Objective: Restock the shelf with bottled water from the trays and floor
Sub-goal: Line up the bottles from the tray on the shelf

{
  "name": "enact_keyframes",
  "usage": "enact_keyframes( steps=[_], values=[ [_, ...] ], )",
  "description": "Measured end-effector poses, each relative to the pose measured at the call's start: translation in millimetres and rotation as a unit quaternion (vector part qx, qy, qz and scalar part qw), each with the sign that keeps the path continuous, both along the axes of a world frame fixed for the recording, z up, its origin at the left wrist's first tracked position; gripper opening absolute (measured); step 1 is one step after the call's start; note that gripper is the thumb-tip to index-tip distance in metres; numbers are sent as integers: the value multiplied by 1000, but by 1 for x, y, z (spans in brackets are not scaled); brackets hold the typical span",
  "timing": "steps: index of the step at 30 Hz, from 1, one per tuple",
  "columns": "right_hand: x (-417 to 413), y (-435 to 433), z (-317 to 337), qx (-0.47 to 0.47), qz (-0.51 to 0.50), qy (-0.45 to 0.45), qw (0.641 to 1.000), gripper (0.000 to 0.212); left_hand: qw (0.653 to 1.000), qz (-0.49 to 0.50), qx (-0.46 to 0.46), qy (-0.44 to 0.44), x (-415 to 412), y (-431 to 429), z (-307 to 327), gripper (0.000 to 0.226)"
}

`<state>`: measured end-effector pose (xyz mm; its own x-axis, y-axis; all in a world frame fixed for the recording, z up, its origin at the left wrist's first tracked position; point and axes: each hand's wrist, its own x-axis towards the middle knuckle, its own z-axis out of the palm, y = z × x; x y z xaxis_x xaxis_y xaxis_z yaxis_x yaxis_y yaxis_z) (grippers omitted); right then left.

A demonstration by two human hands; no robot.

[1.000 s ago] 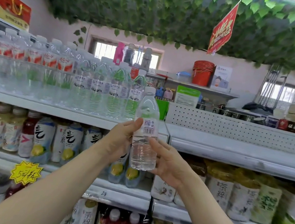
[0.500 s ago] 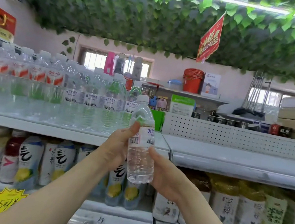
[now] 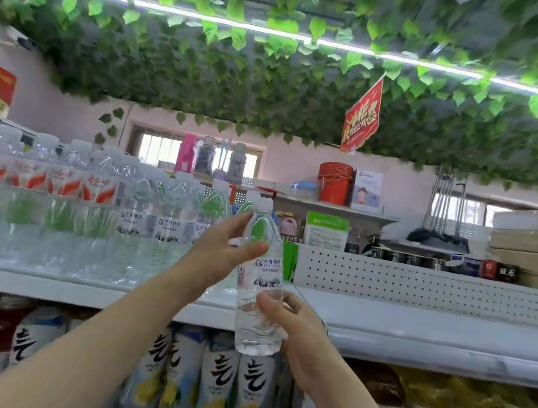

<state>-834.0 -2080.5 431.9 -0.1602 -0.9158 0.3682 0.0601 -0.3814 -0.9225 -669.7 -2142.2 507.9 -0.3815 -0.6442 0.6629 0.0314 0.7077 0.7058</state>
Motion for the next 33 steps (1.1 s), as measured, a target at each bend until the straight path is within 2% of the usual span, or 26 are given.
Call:
enact_keyframes(
  steps=[5, 8, 11, 16, 20, 24, 28, 33],
  values=[
    [11, -22, 28, -14, -65, 62, 996, 75, 979, 86, -168, -75, 11, -19, 44, 97],
    [15, -37, 42, -23, -82, 71, 994, 82, 963, 113, -217, -115, 13, -36, 67, 101],
    [18, -53, 50, -27, -100, 77, 992, 78, 954, 138, -232, -129, 13, -55, 77, 110],
    [18, -77, 51, -15, -122, 99, 988, 56, 942, 171, -255, -135, 13, -79, 79, 108],
    [19, -93, 47, -19, -140, 140, 980, 61, 934, 181, -268, -151, 15, -97, 74, 109],
    [17, -103, 41, -16, -154, 167, 974, 55, 927, 182, -286, -161, 16, -106, 69, 108],
    [12, -108, 39, -1, -157, 200, 967, 60, 904, 205, -325, -185, 11, -115, 67, 108],
    [0, -104, 41, 30, -122, 224, 967, 44, 887, 226, -338, -218, 8, -118, 70, 110]
  ],
)
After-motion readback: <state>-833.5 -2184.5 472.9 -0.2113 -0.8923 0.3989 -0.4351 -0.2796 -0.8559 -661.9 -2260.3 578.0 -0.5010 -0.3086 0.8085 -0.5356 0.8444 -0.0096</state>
